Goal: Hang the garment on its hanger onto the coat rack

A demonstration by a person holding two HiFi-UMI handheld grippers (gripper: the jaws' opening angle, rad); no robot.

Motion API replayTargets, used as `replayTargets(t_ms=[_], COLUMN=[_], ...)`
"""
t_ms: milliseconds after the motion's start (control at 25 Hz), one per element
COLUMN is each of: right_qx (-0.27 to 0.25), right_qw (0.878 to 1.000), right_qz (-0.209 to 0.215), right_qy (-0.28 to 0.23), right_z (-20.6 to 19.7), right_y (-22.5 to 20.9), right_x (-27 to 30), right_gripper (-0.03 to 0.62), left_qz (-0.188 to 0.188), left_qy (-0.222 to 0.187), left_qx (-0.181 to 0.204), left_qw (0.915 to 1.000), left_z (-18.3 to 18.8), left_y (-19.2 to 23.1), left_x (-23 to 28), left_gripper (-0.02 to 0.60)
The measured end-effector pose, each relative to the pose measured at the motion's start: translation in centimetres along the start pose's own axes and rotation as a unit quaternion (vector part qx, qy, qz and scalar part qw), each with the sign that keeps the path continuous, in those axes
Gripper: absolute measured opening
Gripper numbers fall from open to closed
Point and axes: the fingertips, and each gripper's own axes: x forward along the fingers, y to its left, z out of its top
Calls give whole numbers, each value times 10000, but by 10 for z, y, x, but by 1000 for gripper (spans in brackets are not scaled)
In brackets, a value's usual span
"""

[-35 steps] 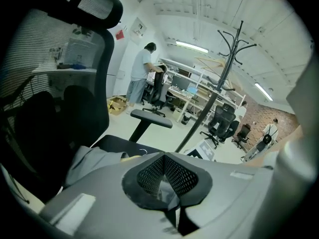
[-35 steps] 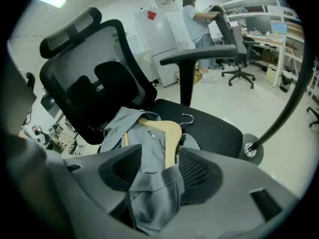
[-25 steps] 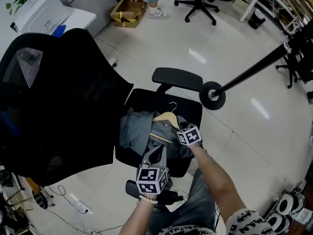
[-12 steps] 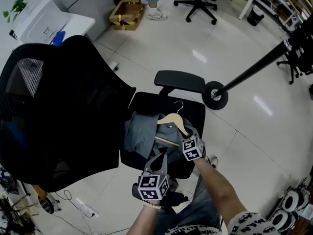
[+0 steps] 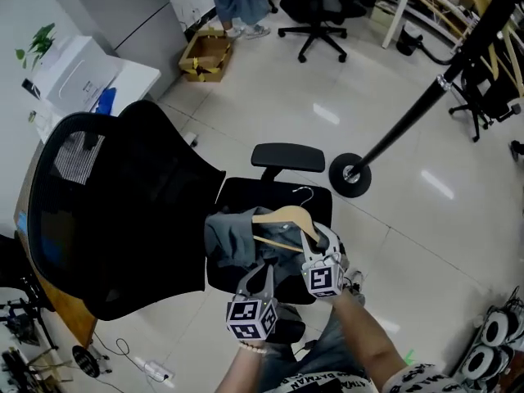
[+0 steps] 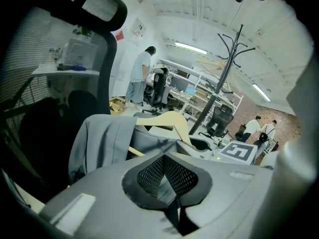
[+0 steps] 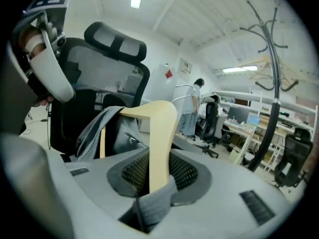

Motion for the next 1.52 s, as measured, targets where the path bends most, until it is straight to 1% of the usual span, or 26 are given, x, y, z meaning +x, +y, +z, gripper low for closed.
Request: replayTargets(t_ms=[120, 240, 400, 560, 680, 800, 880, 1000, 1120, 1360, 1440, 1520], right_qx=[-97, -389, -684, -862, -1038, -1227, -1236, -1180, -1241, -1559, -1644, -1715], right_qw=[9988, 9953, 9902, 9828, 9788, 9732, 9713, 9700, 9688, 9611, 9592, 9573], right_qz=[-375, -725, -1059, -1369, -1507, -1592, -1626, -1618, -1620, -1905, -1986, -2055], right_qy=[-286, -507, -600, -891, -920, -1113, -1221, -1381, -1405, -1254, -1159, -1088], right_z=[45, 95, 149, 211, 244, 281, 303, 337, 364, 394, 402, 411], right_y=[-29, -63, -109, -163, -203, -243, -272, -313, -352, -427, -452, -474], right_x=[-28, -57, -90, -129, -157, -180, -195, -216, -237, -258, -264, -270], right_gripper=[118, 118, 118, 117, 115, 115, 115, 115, 115, 115, 115, 115], left_qz=[-65, -179, -327, -499, -587, -594, -678, -865, -1099, -1563, -1655, -1681], left_qy=[-174, -360, -629, -864, -1024, -1246, -1348, -1461, -1602, -1887, -1931, -1948], left_qx=[148, 292, 522, 884, 1004, 911, 897, 1045, 1235, 1489, 1549, 1574], left_qw=[9997, 9988, 9961, 9911, 9879, 9862, 9845, 9799, 9731, 9580, 9546, 9534], left_z=[21, 44, 83, 126, 150, 169, 179, 194, 213, 247, 251, 252], left_y=[-16, -33, -59, -101, -128, -151, -174, -209, -247, -312, -327, -336], left_x=[-18, -34, -49, -57, -61, -57, -52, -44, -38, -36, -37, -35], left_gripper=[3, 3, 3, 3, 3, 3, 3, 3, 3, 3, 3, 3])
